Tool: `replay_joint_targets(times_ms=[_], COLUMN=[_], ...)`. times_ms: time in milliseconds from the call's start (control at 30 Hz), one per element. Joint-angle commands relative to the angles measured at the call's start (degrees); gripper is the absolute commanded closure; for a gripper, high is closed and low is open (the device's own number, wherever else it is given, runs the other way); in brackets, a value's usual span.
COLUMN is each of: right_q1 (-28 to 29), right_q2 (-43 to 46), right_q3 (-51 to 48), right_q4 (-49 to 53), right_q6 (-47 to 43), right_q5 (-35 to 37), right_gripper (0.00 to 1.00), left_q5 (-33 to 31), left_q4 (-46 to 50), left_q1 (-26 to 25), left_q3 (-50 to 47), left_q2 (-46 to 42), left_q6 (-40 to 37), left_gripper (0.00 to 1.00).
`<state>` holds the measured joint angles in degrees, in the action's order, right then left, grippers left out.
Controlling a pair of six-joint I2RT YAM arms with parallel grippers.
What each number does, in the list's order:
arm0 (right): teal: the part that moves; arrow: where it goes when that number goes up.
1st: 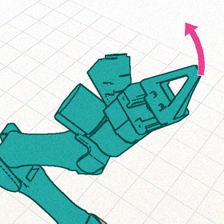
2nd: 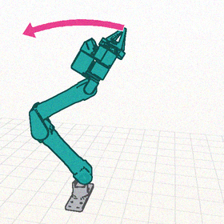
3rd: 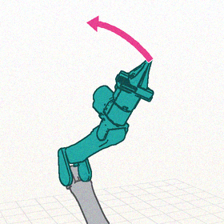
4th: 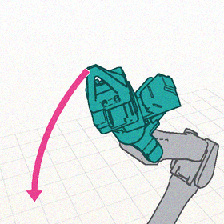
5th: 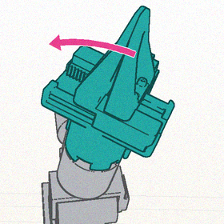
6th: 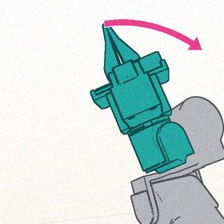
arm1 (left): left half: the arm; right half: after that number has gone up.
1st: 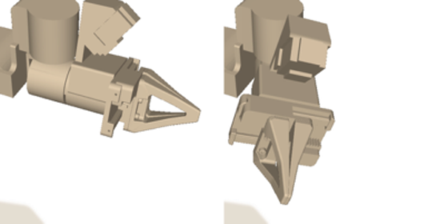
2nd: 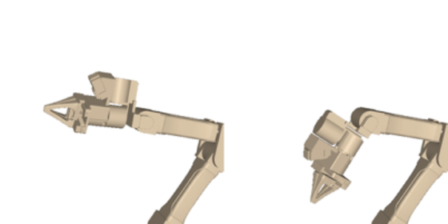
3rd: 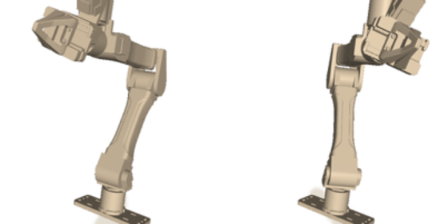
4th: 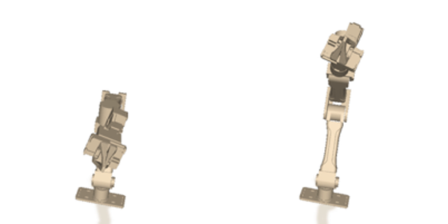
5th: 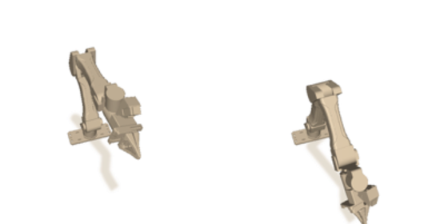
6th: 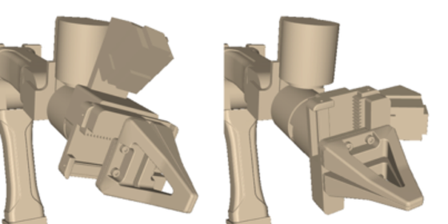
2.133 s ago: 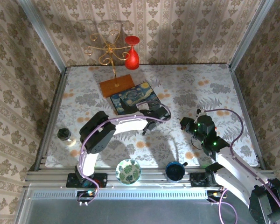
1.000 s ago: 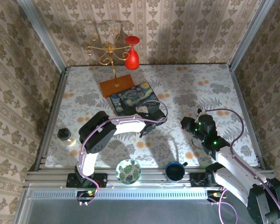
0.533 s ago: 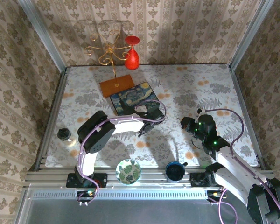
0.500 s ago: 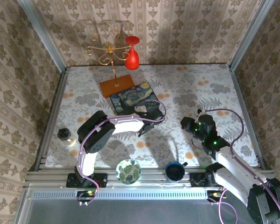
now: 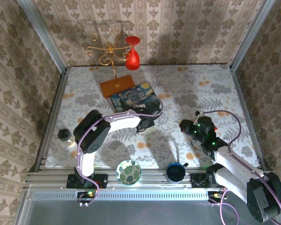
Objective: Unlock the padlock with the key
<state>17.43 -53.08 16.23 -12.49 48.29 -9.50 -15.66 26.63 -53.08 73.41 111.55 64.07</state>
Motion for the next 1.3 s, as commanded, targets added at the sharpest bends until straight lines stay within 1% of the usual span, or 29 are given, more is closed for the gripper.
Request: replay_joint_targets(times_ms=[0, 167, 333, 400, 500, 700, 833, 967, 1100, 1167, 1267], right_q1=[1.1, 3.3, 4.1, 4.3, 4.6, 4.6, 4.6, 4.6, 4.6, 4.6, 4.6], right_q2=[-2.5, -6.7, -10.7, -12.6, -15.8, -24.0, -28.2, -28.3, -27.0, -24.6, -23.3], right_q3=[-1.6, -1.6, -0.6, 0.3, 0.9, 1.2, 0.8, 0.1, -0.6, -1.1, -1.1], right_q4=[-5.7, -10.5, -13.5, -14.1, -16.3, -25.0, -30.5, -31.9, -31.3, -31.4, -29.4], right_q6=[-1.9, -3.2, -5.1, -6.1, -6.9, -6.2, -5.5, -6.0, -7.3, -7.8, -8.4], right_q5=[-1.8, -1.6, -3.6, -4.9, -6.3, -10.6, -12.1, -11.7, -10.5, -10.2, -9.3], right_gripper=[1.00, 1.00, 1.00, 1.00, 1.00, 1.00, 1.00, 1.00, 1.00, 1.00, 1.00], left_q5=[7.5, 12.2, 16.7, 17.8, 19.1, 21.8, 22.2, 21.8, 23.2, 24.3, 24.7], left_q4=[2.7, 5.8, 4.4, 4.9, 5.5, 5.8, 5.9, 4.8, 3.8, 3.0, 1.1], left_q1=[1.2, 2.2, 2.4, 2.4, 2.4, 2.1, 2.0, 1.8, 1.6, 1.5, 1.2], left_q3=[3.8, 7.5, 9.1, 10.4, 11.7, 13.8, 15.3, 15.5, 15.8, 15.7, 15.2], left_q2=[-2.6, -1.2, -0.6, 0.1, 1.3, 4.6, 5.8, 5.8, 6.6, 7.2, 7.7], left_q6=[-1.1, 2.5, 4.6, 5.7, 7.6, 12.7, 14.3, 15.9, 17.6, 18.9, 20.8], left_gripper=[0.73, 0.75, 0.74, 0.77, 0.78, 0.81, 0.81, 0.81, 0.82, 0.82, 0.83])
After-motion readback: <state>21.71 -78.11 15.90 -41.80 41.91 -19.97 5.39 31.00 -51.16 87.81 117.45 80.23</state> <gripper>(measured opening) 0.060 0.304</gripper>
